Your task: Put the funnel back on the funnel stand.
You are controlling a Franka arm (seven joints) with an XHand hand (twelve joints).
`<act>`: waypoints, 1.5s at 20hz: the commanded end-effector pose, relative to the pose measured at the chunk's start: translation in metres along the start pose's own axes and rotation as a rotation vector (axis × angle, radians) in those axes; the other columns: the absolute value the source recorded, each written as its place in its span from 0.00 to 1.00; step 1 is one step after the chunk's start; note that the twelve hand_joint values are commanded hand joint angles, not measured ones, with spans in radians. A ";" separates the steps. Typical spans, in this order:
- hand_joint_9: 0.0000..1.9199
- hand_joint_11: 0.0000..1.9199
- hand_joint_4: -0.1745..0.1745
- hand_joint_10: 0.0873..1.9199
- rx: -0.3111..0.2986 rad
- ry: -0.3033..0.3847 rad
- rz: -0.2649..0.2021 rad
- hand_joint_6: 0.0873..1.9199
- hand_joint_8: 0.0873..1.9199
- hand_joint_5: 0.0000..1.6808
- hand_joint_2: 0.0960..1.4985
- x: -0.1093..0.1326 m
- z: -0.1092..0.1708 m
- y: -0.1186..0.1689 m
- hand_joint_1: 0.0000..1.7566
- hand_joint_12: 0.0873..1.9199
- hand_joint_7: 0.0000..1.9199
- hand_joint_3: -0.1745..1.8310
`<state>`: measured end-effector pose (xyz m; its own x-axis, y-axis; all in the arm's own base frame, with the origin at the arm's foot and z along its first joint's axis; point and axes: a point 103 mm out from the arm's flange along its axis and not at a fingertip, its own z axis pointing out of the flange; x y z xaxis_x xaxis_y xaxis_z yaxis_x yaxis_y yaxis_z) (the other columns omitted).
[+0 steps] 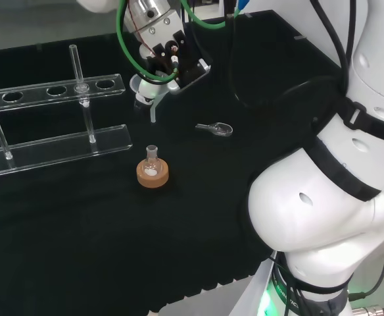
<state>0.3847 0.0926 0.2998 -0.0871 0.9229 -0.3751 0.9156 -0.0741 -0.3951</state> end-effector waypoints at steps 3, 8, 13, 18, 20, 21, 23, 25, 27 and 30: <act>0.16 0.00 0.46 0.33 0.006 0.015 0.025 0.00 0.24 0.38 0.50 0.002 -0.002 0.003 0.36 0.50 0.43 0.10; 0.16 0.00 0.46 0.33 -0.026 0.038 0.031 0.00 0.24 0.39 0.50 0.001 -0.018 0.012 0.36 0.50 0.43 0.10; 0.16 0.00 0.46 0.33 -0.049 0.034 0.027 0.00 0.24 0.39 0.50 -0.011 -0.026 0.024 0.36 0.50 0.43 0.10; 0.16 0.00 0.46 0.33 -0.064 0.008 0.015 0.00 0.24 0.39 0.50 -0.017 -0.037 0.032 0.36 0.50 0.44 0.10; 0.16 0.00 0.46 0.33 -0.071 0.003 0.017 0.00 0.24 0.39 0.50 -0.022 -0.041 0.036 0.36 0.50 0.44 0.10; 0.16 0.00 0.46 0.33 -0.075 -0.002 0.017 0.00 0.24 0.39 0.50 -0.025 -0.044 0.038 0.36 0.50 0.44 0.10; 0.16 0.00 0.46 0.33 -0.082 -0.003 0.022 0.00 0.24 0.39 0.50 -0.030 -0.048 0.040 0.36 0.50 0.44 0.10; 0.16 0.00 0.46 0.33 -0.090 -0.005 0.025 0.00 0.24 0.40 0.50 -0.034 -0.052 0.042 0.36 0.50 0.44 0.10; 0.16 0.00 0.46 0.33 -0.097 -0.008 0.026 0.00 0.24 0.40 0.50 -0.038 -0.054 0.044 0.36 0.50 0.44 0.10; 0.16 0.00 0.47 0.33 -0.103 -0.011 0.028 0.00 0.24 0.40 0.50 -0.040 -0.056 0.046 0.36 0.50 0.45 0.10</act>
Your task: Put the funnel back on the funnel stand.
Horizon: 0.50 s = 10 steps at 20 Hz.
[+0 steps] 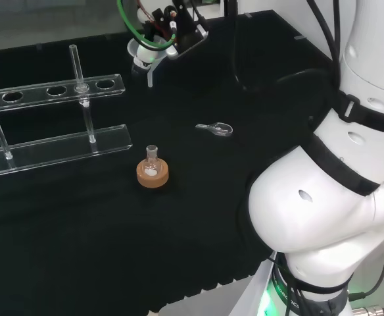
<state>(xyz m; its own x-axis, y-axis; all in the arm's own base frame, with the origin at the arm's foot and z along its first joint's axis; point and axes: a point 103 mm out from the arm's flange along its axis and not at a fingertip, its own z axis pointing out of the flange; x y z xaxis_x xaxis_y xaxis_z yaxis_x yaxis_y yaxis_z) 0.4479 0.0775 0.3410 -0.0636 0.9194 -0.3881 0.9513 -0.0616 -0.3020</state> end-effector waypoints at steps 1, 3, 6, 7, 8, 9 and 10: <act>0.16 0.00 0.47 0.33 -0.007 -0.005 0.001 0.00 0.24 0.40 0.50 -0.006 -0.002 0.006 0.36 0.50 0.45 0.10; 0.16 0.00 0.47 0.33 -0.011 -0.007 0.002 0.00 0.24 0.40 0.50 -0.007 -0.005 0.007 0.36 0.50 0.45 0.10; 0.16 0.00 0.47 0.33 -0.019 -0.005 0.004 0.00 0.24 0.40 0.50 -0.007 -0.008 0.011 0.36 0.50 0.45 0.10; 0.16 0.00 0.47 0.33 -0.022 -0.007 0.005 0.00 0.24 0.40 0.50 -0.008 -0.009 0.012 0.36 0.50 0.45 0.10; 0.16 0.00 0.47 0.33 -0.023 -0.008 0.005 0.00 0.24 0.40 0.50 -0.008 -0.009 0.014 0.36 0.50 0.45 0.10; 0.16 0.00 0.47 0.33 -0.022 -0.008 0.007 0.00 0.24 0.40 0.50 -0.009 -0.010 0.015 0.36 0.50 0.45 0.10; 0.16 0.00 0.47 0.33 -0.023 -0.011 0.008 0.00 0.24 0.40 0.50 -0.009 -0.010 0.017 0.36 0.50 0.45 0.10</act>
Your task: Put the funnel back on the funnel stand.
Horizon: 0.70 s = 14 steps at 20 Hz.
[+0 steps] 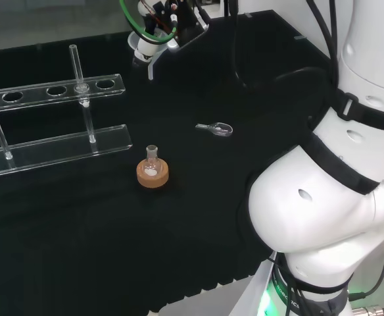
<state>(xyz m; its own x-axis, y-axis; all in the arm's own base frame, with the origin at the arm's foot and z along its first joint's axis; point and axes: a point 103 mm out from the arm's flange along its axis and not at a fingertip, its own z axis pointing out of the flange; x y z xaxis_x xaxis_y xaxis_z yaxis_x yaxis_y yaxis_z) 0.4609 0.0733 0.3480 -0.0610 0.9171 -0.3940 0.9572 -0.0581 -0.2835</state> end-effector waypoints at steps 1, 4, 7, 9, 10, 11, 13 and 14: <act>0.16 0.00 0.47 0.33 -0.003 -0.006 0.002 0.00 0.24 0.40 0.50 -0.001 -0.002 0.008 0.36 0.50 0.45 0.10; 0.17 0.00 0.47 0.33 -0.004 -0.013 -0.003 0.00 0.24 0.40 0.50 0.001 -0.003 0.015 0.36 0.50 0.45 0.10; 0.17 0.00 0.47 0.33 -0.003 -0.020 -0.006 0.00 0.24 0.40 0.50 0.004 -0.004 0.023 0.36 0.50 0.45 0.10; 0.17 0.00 0.47 0.33 -0.005 -0.032 -0.013 0.00 0.23 0.41 0.50 0.006 -0.008 0.030 0.36 0.50 0.45 0.10; 0.17 0.00 0.47 0.33 -0.006 -0.033 -0.015 0.00 0.23 0.41 0.50 0.007 -0.009 0.032 0.36 0.50 0.45 0.10; 0.17 0.00 0.47 0.33 -0.010 -0.036 -0.018 0.00 0.23 0.41 0.50 0.009 -0.012 0.035 0.36 0.50 0.45 0.10; 0.17 0.00 0.47 0.33 -0.016 -0.038 -0.026 0.00 0.23 0.41 0.50 0.011 -0.017 0.038 0.36 0.50 0.45 0.10; 0.17 0.00 0.47 0.33 -0.019 -0.040 -0.033 0.00 0.23 0.41 0.50 0.014 -0.019 0.039 0.36 0.50 0.45 0.10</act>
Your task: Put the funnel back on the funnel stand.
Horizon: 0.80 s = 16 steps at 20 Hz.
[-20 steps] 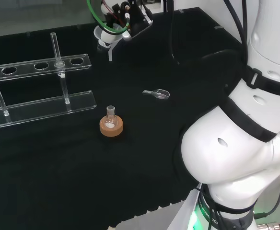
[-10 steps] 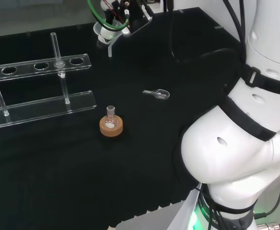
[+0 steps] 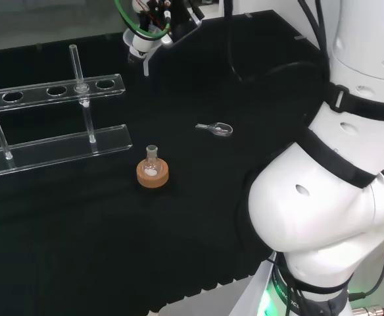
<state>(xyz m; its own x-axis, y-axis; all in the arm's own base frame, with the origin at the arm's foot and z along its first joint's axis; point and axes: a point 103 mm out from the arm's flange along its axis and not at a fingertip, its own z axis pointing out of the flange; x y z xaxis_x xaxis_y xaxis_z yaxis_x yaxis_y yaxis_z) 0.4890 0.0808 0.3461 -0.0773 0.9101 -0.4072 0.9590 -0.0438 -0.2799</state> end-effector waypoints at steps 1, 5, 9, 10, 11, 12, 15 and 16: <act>0.17 0.00 0.47 0.33 -0.013 -0.024 -0.026 0.00 0.23 0.41 0.50 0.009 -0.012 0.013 0.36 0.50 0.45 0.10; 0.17 0.00 0.47 0.33 -0.020 -0.031 -0.055 0.00 0.23 0.41 0.50 0.023 -0.019 0.017 0.36 0.51 0.46 0.10; 0.17 0.00 0.47 0.33 -0.032 -0.032 -0.077 0.00 0.23 0.41 0.50 0.033 -0.028 0.021 0.36 0.51 0.46 0.10; 0.17 0.00 0.47 0.33 -0.035 -0.033 -0.083 0.00 0.23 0.41 0.50 0.035 -0.030 0.021 0.36 0.51 0.46 0.10; 0.17 0.00 0.47 0.33 -0.037 -0.034 -0.089 0.00 0.23 0.41 0.50 0.037 -0.031 0.021 0.36 0.51 0.46 0.10; 0.17 0.00 0.47 0.33 -0.040 -0.035 -0.099 0.00 0.23 0.41 0.50 0.041 -0.033 0.021 0.36 0.51 0.46 0.10; 0.17 0.00 0.48 0.33 -0.046 -0.037 -0.115 0.00 0.23 0.41 0.50 0.049 -0.038 0.021 0.36 0.51 0.46 0.10; 0.17 0.00 0.48 0.33 -0.049 -0.039 -0.124 0.00 0.23 0.41 0.50 0.054 -0.039 0.021 0.36 0.51 0.46 0.10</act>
<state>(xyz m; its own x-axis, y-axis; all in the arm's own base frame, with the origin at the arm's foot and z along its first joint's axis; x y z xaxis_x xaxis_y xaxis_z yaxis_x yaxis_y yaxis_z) 0.5159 0.1365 0.3530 -0.1875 0.8938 -0.4073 0.9560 0.0708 -0.2848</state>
